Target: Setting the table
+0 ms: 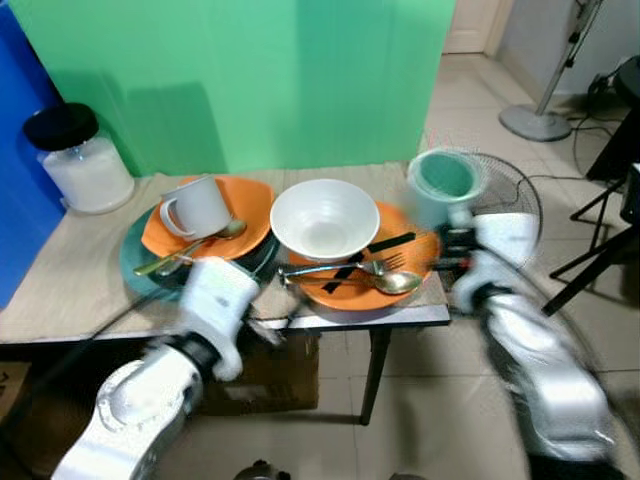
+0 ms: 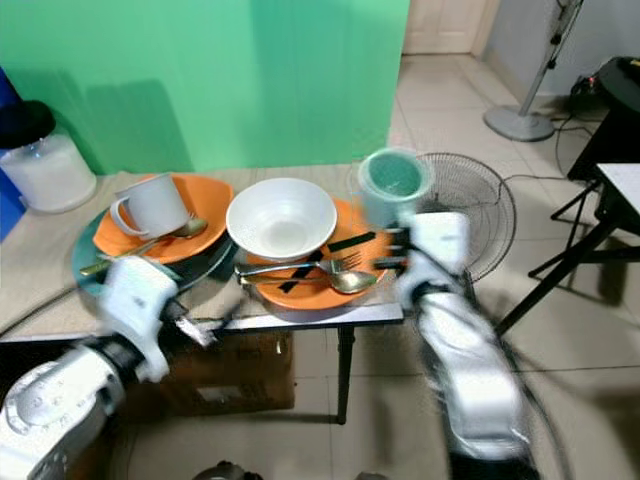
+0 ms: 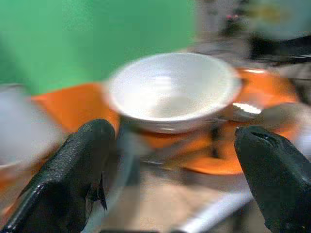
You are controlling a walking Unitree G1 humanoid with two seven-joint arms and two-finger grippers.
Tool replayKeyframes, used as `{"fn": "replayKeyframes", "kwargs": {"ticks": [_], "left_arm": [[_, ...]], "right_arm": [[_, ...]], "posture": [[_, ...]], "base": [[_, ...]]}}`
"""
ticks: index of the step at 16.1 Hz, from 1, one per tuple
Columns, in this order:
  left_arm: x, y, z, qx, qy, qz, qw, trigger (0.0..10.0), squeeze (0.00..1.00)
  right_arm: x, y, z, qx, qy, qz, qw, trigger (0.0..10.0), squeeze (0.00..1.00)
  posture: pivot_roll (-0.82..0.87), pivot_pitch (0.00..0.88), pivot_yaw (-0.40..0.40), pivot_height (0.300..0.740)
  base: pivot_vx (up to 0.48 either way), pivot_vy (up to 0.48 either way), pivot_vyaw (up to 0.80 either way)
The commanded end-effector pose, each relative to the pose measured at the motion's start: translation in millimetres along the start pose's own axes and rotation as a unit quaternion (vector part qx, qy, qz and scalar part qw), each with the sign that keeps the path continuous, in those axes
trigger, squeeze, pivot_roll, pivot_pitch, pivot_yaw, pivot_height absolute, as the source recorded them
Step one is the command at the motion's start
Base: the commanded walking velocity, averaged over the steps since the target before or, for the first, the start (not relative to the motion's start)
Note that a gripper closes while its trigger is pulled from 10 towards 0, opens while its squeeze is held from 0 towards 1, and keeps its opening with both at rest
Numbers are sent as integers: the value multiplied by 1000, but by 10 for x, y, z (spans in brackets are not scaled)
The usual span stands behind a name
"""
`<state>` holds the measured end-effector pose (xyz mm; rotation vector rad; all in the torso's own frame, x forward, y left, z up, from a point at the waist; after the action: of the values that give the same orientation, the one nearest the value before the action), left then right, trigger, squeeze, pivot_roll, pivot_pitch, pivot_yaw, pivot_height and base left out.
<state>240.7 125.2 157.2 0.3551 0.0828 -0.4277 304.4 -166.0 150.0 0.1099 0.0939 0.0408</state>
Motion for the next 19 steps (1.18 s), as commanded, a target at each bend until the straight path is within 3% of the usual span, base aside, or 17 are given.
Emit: {"fn": "replayKeyframes", "kwargs": {"ticks": [1,2,4,9,12,14,17,19], "left_arm": [[16,158,-52,14,16,61,998,10000,0],[48,273,-22,40,10,106,994,10000,0],[94,293,48,53,-8,117,992,10000,0],[98,232,91,-14,-20,140,990,10000,0],[102,264,230,39,-58,165,984,10000,0],[95,297,279,31,-73,181,980,10000,0],[76,240,260,8,-69,153,986,10000,0],[52,258,296,0,-82,164,983,10000,0]], "right_arm": [[-70,-20,123,12,-26,3,1000,10000,0],[-116,0,152,12,-31,16,999,10000,0],[-170,11,181,19,-39,27,999,10000,0],[-245,106,215,18,-38,50,998,10000,0],[-215,125,236,50,-40,52,997,10000,0],[-204,106,244,34,-40,43,998,10000,0],[-198,83,215,22,-35,34,999,10000,0],[-170,40,118,26,-6,16,1000,10000,0]], "posture": [[-79,10,78,740],[-79,10,78,740],[-88,11,83,740],[-97,12,86,740],[-90,14,70,740],[-89,17,64,740],[-91,20,54,740],[-86,24,41,740]], "base": [[0,0,0],[0,0,0],[0,0,-603],[0,0,-739],[0,0,-777],[0,0,-775],[0,0,-756],[0,0,-756]]}}
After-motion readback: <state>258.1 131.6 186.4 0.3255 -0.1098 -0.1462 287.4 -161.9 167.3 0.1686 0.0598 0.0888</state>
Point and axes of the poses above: a point about 5 cm out from each wrist's last joint towards the gripper, its own x axis pointing out of the wrist towards the gripper, its own z axis along the axis of the wrist's last joint, y = z × x, the point moved 4 cm from there along x, pointing out of the wrist towards the gripper, and after that the axes turned 10 degrees about x, right-handed, at the moved point
